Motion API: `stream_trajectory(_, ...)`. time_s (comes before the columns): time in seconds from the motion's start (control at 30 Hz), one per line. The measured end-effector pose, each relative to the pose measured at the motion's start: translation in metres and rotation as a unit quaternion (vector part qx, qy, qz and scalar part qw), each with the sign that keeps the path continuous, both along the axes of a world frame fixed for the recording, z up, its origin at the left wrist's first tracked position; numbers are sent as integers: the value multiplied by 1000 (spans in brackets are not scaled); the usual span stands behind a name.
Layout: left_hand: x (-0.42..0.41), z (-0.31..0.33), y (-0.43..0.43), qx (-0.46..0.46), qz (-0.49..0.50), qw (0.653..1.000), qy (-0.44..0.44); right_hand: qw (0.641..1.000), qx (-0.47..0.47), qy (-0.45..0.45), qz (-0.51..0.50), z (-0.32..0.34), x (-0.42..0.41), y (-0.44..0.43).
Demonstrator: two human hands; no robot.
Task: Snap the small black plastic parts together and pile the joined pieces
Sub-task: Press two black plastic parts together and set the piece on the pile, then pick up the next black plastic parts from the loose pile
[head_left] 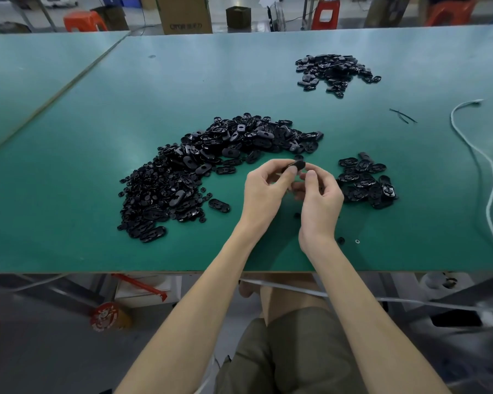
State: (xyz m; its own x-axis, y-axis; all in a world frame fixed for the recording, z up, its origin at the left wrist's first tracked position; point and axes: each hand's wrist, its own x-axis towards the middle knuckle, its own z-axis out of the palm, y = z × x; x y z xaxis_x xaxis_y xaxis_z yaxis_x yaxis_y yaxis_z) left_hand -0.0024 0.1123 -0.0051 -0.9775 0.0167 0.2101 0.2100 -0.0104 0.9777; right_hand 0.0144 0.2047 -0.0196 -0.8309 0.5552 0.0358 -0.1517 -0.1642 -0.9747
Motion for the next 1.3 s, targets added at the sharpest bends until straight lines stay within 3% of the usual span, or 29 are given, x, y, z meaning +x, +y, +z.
stream_trajectory(0.17, -13, 21, 23, -108, 16, 993, 39, 999, -38, -11, 12, 4, 1, -2)
stream_trajectory(0.3, -19, 36, 47, -201, -68, 977, 36, 966, -242, 53, 82, 15, 5, -1)
stream_trajectory(0.33, -20, 37, 50, -214, -70, 974, 31, 965, -242, 55, 87, 16, 5, -1)
stream_trajectory(0.57, -17, 29, 10, -254, 25, 966, 25, 999, 2, -26, 22, 5, 4, -1)
stream_trajectory(0.63, -23, 28, -14, -342, 80, 936, 24, 999, 9, -22, 22, 4, 3, 0)
stream_trajectory(0.73, -33, 27, -49, -497, 158, 853, 7, 999, 14, -20, 25, 2, 2, 0)
stream_trajectory(0.8, -37, 24, -67, -563, 172, 808, -17, 999, 12, -21, 23, 2, 3, 0)
stream_trajectory(0.87, -38, 19, -78, -592, 172, 786, -37, 999, 9, -19, 25, 3, 3, 0)
stream_trajectory(1.1, -34, 12, -86, -533, 191, 824, -5, 999, 14, -22, 24, 3, 2, 0)
stream_trajectory(1.17, -28, 11, -79, -473, 170, 864, 10, 999, 30, -22, 30, 3, 3, -1)
stream_trajectory(1.23, -22, 13, -72, -361, 110, 926, 1, 996, 58, -12, 62, 5, 4, -2)
stream_trajectory(1.3, -16, 15, -66, -304, 63, 951, -5, 988, 97, -2, 121, 6, 5, -4)
